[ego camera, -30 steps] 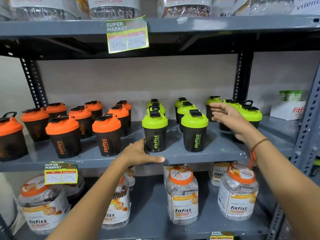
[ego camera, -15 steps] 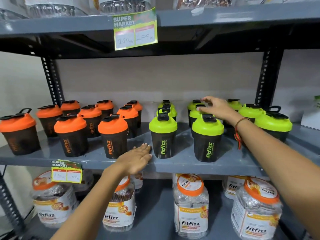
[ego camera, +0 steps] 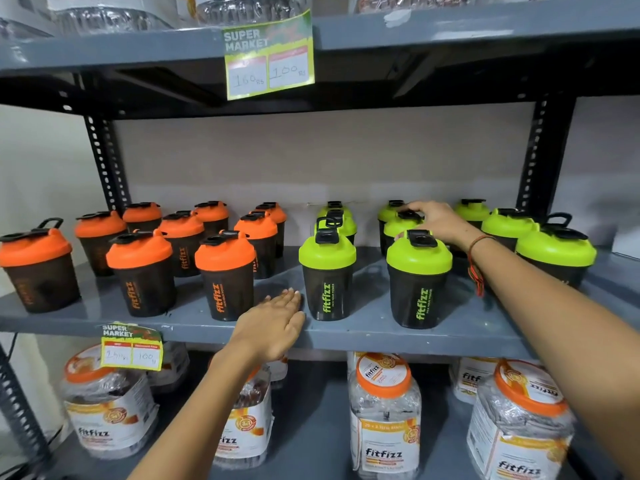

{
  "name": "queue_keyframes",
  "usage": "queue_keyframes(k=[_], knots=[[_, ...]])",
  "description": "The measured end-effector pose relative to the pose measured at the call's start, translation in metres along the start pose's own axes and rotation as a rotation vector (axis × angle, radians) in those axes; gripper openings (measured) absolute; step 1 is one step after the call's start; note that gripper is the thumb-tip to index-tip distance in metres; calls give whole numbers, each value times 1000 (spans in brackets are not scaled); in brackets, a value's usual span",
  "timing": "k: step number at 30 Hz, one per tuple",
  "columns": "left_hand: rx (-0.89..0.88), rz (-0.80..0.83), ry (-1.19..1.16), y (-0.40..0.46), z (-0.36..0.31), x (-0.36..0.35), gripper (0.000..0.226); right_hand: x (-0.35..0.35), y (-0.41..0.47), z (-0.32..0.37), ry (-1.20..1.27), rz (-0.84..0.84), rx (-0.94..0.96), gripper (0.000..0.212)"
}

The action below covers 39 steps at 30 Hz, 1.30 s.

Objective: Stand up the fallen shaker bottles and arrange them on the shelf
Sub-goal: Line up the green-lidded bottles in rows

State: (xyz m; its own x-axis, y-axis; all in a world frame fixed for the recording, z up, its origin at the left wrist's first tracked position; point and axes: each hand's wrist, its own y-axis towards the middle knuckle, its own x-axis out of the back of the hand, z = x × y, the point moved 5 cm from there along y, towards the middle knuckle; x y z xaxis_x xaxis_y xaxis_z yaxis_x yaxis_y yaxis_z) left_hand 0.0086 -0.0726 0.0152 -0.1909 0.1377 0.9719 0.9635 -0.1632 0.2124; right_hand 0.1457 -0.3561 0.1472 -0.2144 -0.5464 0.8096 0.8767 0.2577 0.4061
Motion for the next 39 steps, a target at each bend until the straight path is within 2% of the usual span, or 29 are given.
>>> queue_keyframes(k=[8,12,15,21,24,26,30,33,39], knots=[[-8,-29,-2,2,2,-2,54,3,-2,-11,-3,-25,-43,57],[-4,-31,-9,3,4,-3,54,6,-8,-6,4,-13,-33,63],[-2,-37,-18,4,5,-4,54,21,-20,-1,55,-161,35,64],[-9,-36,-17,6,5,-5,54,58,-64,1,185,-469,118,36],[-8,-39,-17,5,5,-6,54,68,-98,-3,371,-600,88,35],[-8,-42,-17,4,5,-6,54,56,-119,-2,505,-562,21,53],[-4,-27,-11,4,5,-7,55,-5,-149,0,514,-233,-86,104],[3,-22,-7,4,4,-6,55,-36,-155,-4,399,-148,-145,108],[17,-10,-5,3,2,-4,55,-57,-149,-9,272,-154,-214,100]])
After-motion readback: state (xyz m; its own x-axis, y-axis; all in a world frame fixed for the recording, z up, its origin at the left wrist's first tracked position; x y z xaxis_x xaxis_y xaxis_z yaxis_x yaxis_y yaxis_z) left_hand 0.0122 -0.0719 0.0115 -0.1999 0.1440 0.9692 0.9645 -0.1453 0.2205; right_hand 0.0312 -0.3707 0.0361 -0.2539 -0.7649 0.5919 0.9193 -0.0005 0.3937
